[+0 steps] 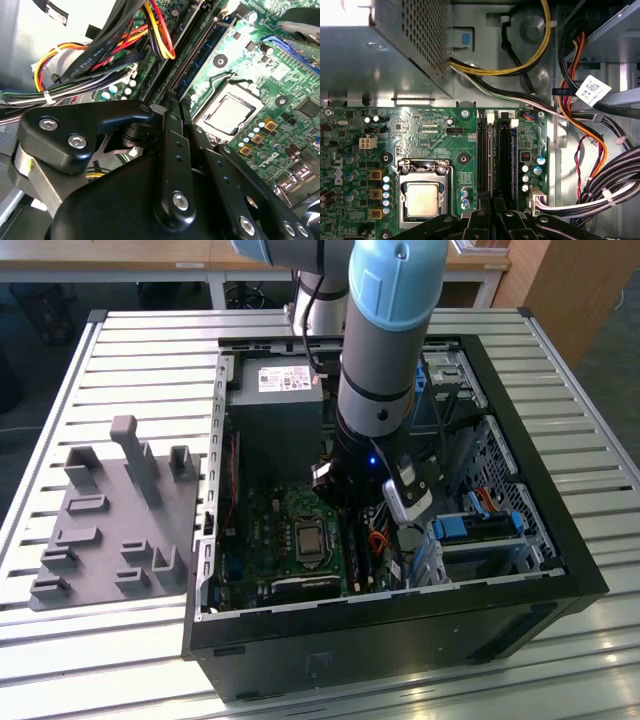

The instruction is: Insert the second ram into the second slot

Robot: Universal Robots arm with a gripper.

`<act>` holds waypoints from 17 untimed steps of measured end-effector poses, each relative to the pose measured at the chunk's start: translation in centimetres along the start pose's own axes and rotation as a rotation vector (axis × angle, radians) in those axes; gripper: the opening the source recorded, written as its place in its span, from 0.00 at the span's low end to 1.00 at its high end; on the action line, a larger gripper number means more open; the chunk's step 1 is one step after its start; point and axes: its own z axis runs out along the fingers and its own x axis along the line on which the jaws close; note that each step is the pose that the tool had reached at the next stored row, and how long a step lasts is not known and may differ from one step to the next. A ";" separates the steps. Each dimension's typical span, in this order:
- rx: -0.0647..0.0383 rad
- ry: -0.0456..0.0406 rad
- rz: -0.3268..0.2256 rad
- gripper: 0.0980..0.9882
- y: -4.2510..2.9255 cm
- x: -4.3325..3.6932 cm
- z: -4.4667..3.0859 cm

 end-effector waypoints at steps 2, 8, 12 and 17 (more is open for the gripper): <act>0.000 -0.0001 0.001 0.04 0.00 -0.03 0.06; 0.000 -0.0001 0.001 0.04 -0.01 -0.03 0.46; 0.000 0.0000 0.001 0.04 -0.02 -0.03 0.61; 0.000 0.0000 0.001 0.05 -0.01 -0.03 0.61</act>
